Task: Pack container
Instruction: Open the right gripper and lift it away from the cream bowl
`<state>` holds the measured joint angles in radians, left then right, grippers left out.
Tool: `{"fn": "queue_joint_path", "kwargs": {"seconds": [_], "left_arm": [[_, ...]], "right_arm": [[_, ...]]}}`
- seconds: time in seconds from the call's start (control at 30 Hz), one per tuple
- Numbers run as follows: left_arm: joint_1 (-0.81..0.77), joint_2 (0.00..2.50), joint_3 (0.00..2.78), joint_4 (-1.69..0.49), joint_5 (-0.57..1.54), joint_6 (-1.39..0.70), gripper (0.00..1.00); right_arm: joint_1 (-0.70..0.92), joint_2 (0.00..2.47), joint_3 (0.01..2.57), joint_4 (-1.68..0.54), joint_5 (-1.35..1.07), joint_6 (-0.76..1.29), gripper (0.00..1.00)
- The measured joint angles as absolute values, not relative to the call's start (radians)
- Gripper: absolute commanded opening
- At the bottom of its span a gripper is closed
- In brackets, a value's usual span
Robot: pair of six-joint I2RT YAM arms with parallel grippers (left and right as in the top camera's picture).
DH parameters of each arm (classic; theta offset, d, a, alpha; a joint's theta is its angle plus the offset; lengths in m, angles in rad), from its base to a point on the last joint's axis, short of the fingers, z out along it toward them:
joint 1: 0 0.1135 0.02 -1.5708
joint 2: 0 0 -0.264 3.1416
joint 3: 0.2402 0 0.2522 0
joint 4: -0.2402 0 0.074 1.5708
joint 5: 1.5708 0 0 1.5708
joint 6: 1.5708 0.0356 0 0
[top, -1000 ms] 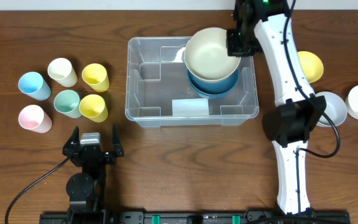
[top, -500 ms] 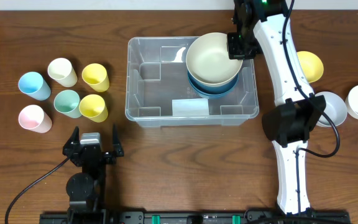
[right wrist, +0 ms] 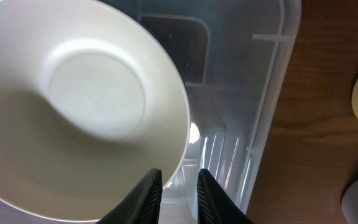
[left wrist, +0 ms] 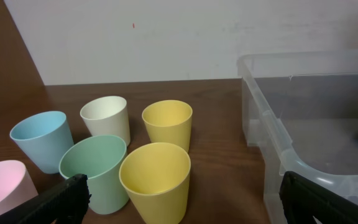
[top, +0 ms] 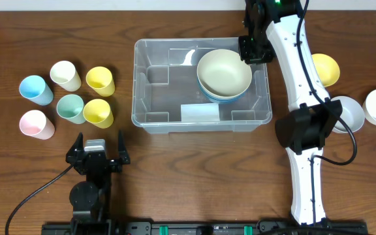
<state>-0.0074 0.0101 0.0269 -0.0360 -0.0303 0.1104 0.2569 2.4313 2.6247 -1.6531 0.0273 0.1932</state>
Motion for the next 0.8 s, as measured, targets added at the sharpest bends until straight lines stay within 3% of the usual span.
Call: {"fn": "queue_joint_path", "kwargs": {"seconds": [0.3,0.53,0.8], "left_arm": [[-0.007,0.01,0.027,-0.036,-0.03,0.11,0.98],[-0.007,0.01,0.027,-0.036,-0.03,0.11,0.98],[-0.007,0.01,0.027,-0.036,-0.03,0.11,0.98]], "right_arm": [[0.257,2.431,2.64,-1.653,0.027,0.192,0.21],[0.225,2.381,2.688,-1.649,0.022,0.203,0.42],[0.011,2.307,2.707,-1.641,0.019,0.241,0.44]]}}
